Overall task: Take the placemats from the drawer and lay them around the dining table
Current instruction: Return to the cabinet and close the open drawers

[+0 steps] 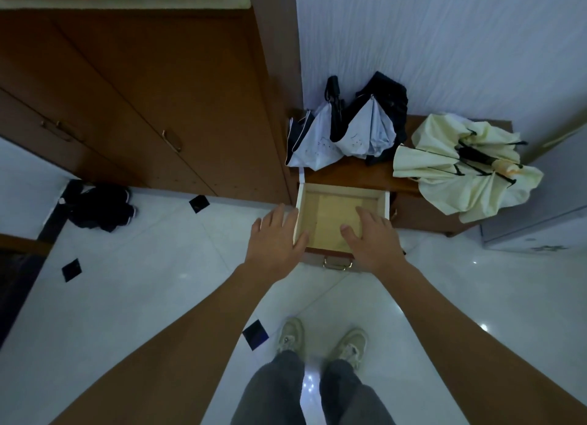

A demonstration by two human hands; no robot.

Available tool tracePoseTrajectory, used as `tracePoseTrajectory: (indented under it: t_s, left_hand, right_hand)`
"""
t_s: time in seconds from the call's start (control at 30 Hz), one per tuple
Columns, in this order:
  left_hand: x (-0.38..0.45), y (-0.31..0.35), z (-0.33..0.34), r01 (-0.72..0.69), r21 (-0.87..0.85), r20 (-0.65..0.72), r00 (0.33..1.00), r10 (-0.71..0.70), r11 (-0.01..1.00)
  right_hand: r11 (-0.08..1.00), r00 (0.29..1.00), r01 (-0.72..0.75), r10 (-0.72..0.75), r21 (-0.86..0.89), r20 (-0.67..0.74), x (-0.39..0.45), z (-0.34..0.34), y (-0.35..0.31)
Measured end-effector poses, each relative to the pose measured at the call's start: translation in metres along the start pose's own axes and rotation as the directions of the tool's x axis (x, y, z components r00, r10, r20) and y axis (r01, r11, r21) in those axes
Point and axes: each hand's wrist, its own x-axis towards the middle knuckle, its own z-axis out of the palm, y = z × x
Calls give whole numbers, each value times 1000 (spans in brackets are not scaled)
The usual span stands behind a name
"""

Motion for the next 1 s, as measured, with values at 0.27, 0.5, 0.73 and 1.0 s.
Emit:
tracePoseTrajectory:
  t_s: [0.27,0.5,0.73,1.0]
  left_hand:
    - [14,-22,27,-107,1,49,993,107,994]
    - [15,-64,54,-170,-41,74,982,173,985]
    - [21,-90,79,-178,-75,62,981,182,981]
    - [35,-107,164,-135,-109,41,989,140,985]
  right_hand:
    - [990,989,-135,137,30,-64,-11,25,1]
    - [966,960,-256,259,35,-111,-28,74,-12]
    - [962,954,-260,269,77,-133,-25,131,-14]
    - [973,964,-201,217,109,-155,2,211,35]
